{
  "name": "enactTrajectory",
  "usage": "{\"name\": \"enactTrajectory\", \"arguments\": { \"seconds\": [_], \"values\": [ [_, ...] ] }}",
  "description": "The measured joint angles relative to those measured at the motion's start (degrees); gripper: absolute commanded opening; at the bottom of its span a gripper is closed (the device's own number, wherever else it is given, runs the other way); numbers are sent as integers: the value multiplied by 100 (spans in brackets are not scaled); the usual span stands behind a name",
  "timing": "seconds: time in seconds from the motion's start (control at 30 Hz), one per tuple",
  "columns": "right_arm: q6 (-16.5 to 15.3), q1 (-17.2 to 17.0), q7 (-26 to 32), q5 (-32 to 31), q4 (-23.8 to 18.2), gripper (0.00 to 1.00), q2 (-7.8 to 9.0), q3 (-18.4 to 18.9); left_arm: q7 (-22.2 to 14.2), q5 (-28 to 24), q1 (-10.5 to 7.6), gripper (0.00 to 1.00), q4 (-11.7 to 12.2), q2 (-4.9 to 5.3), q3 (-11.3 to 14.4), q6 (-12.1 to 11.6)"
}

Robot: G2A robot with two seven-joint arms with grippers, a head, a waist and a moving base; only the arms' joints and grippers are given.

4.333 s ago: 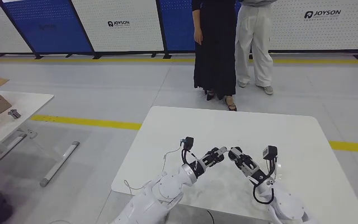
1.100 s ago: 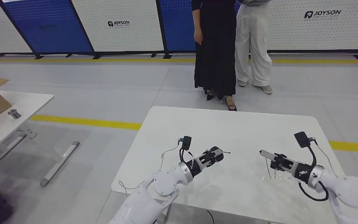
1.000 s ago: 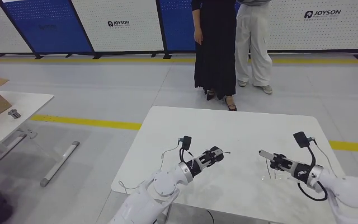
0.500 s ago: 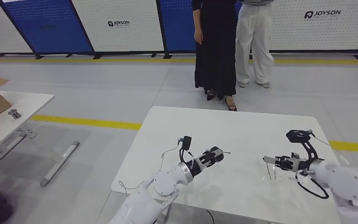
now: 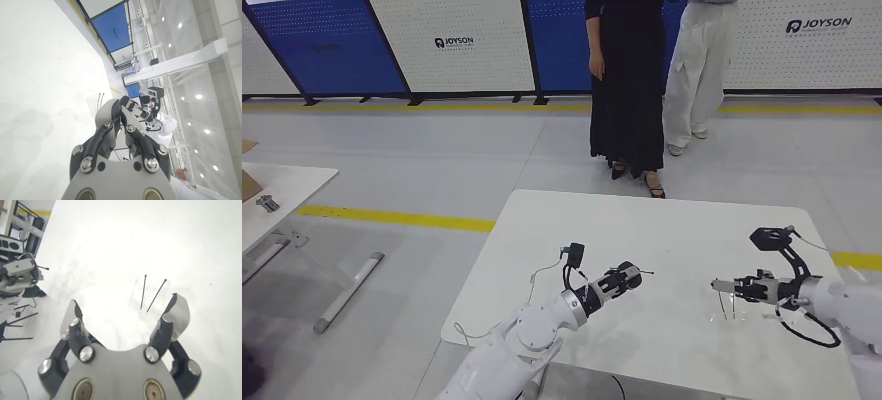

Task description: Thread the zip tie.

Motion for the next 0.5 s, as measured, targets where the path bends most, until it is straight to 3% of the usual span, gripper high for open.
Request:
{"name": "enactTrajectory", "arguments": {
  "seconds": [0.1,0.23,0.5],
  "values": [
    [18,348,414,-96,217,100,2,-265,0,0,0,0,0,0,0,0],
    [154,777,417,-192,694,100,4,-808,0,0,0,0,0,0,0,0],
    [155,792,415,-181,700,100,4,-806,0,0,0,0,0,0,0,0]
  ]
}}
